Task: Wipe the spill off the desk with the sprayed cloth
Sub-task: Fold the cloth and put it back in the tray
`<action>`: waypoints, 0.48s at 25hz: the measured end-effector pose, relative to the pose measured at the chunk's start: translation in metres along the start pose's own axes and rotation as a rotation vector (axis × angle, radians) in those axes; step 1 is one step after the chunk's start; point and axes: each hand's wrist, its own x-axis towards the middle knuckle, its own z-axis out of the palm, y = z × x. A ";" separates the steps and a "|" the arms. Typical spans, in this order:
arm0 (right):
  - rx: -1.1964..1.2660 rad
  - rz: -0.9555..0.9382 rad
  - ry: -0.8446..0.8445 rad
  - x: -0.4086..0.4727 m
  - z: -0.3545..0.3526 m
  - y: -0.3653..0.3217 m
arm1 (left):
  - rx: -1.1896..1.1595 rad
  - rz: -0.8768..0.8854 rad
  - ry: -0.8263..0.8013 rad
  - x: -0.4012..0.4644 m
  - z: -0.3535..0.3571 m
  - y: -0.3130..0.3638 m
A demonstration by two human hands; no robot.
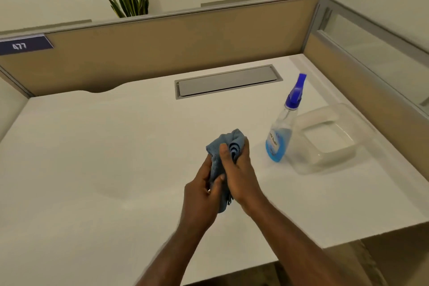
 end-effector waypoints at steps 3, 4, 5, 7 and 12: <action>-0.228 -0.023 -0.070 -0.006 -0.026 0.010 | -0.158 -0.085 -0.024 -0.003 0.037 0.014; -0.312 -0.019 -0.087 -0.009 -0.036 0.012 | -0.218 -0.107 -0.031 -0.003 0.045 0.013; -0.378 -0.033 -0.097 -0.015 -0.043 0.014 | -0.301 -0.135 -0.038 -0.001 0.051 0.013; -0.558 -0.109 -0.111 -0.030 -0.052 0.013 | -0.495 -0.193 -0.014 0.000 0.062 0.013; -0.383 -0.264 -0.073 -0.039 -0.071 0.004 | -0.759 -0.329 0.126 0.010 0.066 0.021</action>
